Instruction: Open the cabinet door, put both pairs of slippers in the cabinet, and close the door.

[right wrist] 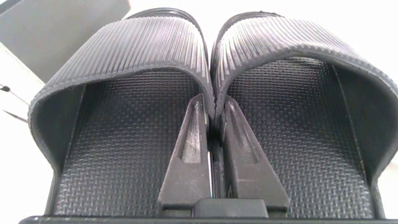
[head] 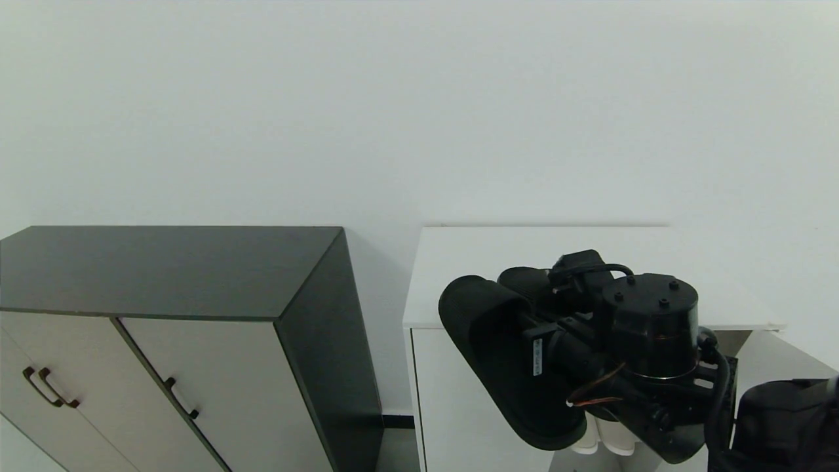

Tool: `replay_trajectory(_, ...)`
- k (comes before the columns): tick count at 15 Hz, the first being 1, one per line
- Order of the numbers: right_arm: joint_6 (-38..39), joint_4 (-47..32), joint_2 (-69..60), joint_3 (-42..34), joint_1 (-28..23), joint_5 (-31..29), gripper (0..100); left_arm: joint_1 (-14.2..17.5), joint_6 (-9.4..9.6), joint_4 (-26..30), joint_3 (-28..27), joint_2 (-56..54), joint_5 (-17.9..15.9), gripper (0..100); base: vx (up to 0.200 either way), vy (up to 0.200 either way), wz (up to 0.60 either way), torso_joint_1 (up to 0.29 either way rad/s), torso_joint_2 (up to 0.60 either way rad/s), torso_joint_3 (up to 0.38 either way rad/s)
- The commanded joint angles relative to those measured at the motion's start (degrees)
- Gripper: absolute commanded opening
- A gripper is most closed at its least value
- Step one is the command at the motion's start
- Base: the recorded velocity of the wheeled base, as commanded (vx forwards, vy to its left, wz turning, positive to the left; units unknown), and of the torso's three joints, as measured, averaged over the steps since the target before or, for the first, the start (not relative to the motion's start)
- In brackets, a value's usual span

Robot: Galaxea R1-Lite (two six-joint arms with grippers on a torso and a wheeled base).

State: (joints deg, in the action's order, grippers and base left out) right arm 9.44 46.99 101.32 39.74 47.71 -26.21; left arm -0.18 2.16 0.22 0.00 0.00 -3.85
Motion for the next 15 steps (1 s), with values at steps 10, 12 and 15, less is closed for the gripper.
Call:
replay_trajectory(10, 0.0, 0.0, 0.4, -0.1, -0.1, -0.1, 0, 0.0, -0.05, 0.0, 0.0, 0.0, 0.0, 0, -0.120, 0.000, 0.00, 0.002, 0.00, 0.000)
replay_trajectory(12, 0.0, 0.0, 0.5, -0.2, -0.1, -0.1, 0, 0.0, -0.05, 0.0, 0.0, 0.0, 0.0, 0, -0.200, 0.000, 0.00, 0.007, 0.00, 0.002)
replay_trajectory(15, 0.0, 0.0, 0.5, -0.2, -0.1, -0.2, 0, 0.0, -0.05, 0.0, 0.0, 0.0, 0.0, 0, -0.200, 0.000, 0.00, 0.004, 0.00, 0.002)
